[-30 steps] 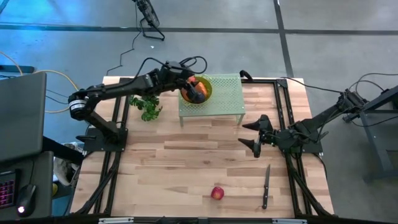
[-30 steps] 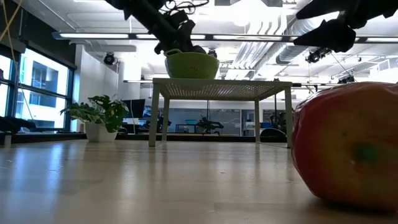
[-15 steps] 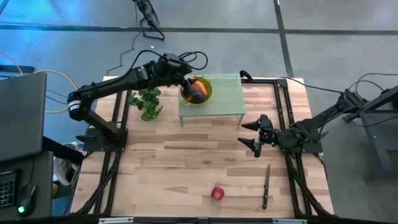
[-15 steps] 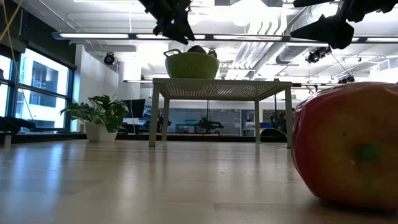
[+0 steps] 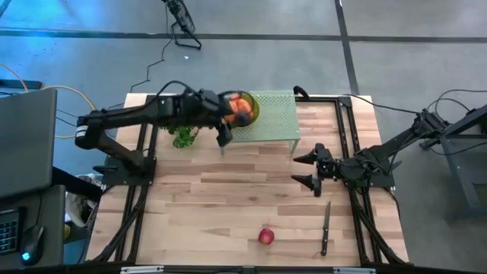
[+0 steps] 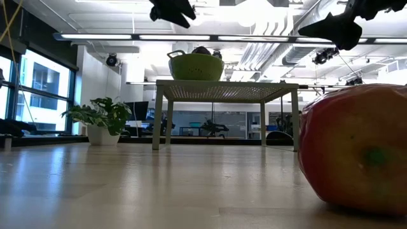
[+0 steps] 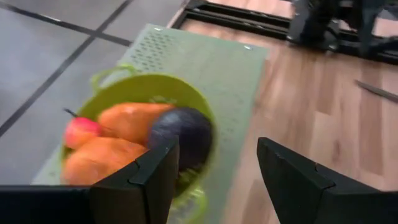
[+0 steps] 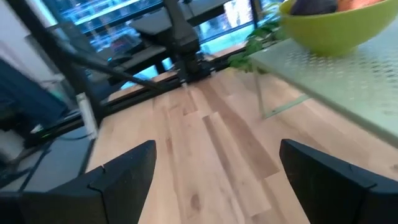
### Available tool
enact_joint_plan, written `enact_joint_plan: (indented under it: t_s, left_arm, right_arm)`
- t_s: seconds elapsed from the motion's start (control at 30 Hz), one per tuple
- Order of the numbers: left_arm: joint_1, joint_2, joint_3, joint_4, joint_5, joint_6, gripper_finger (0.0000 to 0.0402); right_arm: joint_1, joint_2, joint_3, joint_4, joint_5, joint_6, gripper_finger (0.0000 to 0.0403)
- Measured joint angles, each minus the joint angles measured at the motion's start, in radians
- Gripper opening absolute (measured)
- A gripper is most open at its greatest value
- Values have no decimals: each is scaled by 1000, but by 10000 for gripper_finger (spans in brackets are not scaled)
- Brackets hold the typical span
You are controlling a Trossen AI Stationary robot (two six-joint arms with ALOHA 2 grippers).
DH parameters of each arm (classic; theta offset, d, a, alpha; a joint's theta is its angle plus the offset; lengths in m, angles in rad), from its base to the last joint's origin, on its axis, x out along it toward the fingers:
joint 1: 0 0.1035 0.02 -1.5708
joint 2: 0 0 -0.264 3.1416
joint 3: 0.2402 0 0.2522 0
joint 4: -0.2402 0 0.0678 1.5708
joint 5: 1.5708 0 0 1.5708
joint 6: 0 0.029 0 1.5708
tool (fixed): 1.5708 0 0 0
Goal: Pick & Place Fruit
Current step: Put the red apple into the green strainer bowl on the shelf
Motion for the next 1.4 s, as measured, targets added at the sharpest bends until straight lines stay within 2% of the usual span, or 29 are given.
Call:
enact_joint_plan:
  t_s: [0.17, 0.33, 0.47, 0.57, 0.7, 0.8, 0.97, 1.1, 1.4]
  left_arm:
    - [-115, 0, 0, -52, -96, -82, 212]
    - [-229, 0, 0, -98, -170, -160, 212]
    - [-303, 0, -1, -133, -194, -226, 212]
    - [-353, -2, -13, -147, -224, -275, 212]
    - [-399, -9, -98, -126, -246, -347, 212]
    - [-425, -15, -176, -68, -250, -404, 212]
    - [-470, -13, -292, 40, -250, -487, 212]
    - [-510, -13, -361, 105, -253, -531, 212]
    - [-593, -13, -477, 221, -265, -673, 212]
  right_arm:
    - [0, 0, 0, 0, -88, -6, 342]
    - [0, 14, 0, 1, -165, -9, 387]
    - [1, 44, 0, 64, -294, -34, 389]
    - [0, 73, 0, 158, -303, -61, 376]
    - [0, 102, 0, 237, -317, -62, 367]
    - [0, 129, 0, 275, -326, -60, 366]
    - [0, 192, 0, 413, -414, -62, 365]
    - [0, 238, 0, 501, -417, -62, 366]
    - [0, 291, 3, 513, -418, -66, 354]
